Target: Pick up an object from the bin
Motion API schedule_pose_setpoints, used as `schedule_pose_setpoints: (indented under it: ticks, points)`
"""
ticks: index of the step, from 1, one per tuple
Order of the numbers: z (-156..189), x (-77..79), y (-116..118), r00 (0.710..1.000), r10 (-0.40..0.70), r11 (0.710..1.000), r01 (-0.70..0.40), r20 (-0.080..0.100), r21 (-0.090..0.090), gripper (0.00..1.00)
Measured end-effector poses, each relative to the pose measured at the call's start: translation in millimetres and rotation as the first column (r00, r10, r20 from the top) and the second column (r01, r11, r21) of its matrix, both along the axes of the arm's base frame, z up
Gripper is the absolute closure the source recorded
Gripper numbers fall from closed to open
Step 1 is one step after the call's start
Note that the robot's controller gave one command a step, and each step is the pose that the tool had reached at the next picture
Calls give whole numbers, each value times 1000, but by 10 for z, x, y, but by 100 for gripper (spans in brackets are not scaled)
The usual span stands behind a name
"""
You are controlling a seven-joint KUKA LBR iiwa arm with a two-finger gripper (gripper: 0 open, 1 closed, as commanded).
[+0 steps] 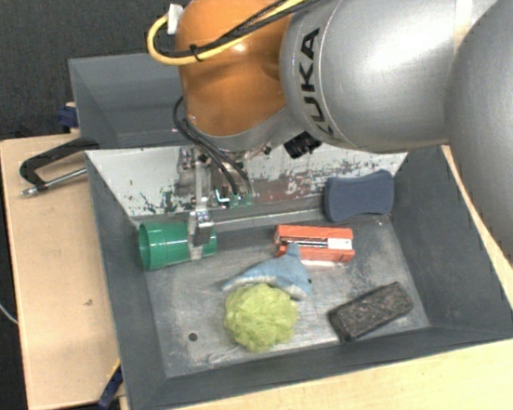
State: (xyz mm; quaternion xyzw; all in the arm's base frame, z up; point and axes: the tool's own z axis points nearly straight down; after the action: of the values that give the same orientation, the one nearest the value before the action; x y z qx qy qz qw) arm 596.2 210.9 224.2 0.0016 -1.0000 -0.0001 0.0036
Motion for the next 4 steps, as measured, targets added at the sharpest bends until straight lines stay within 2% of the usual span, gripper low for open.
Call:
schedule_pose_setpoints:
  ticks: [1, 2, 3, 4]
  points:
    - [52, 18, -10, 1000, -2, 1000, 2, 9, 2, 0]
    - [-558, 0, 14, 1000, 14, 1000, -14, 13, 3, 0]
    - [-878, -6, -12, 997, 73, 997, -73, 12, 2, 0]
    - [-1257, 43, -125, 1000, 24, 1000, -24, 14, 3, 0]
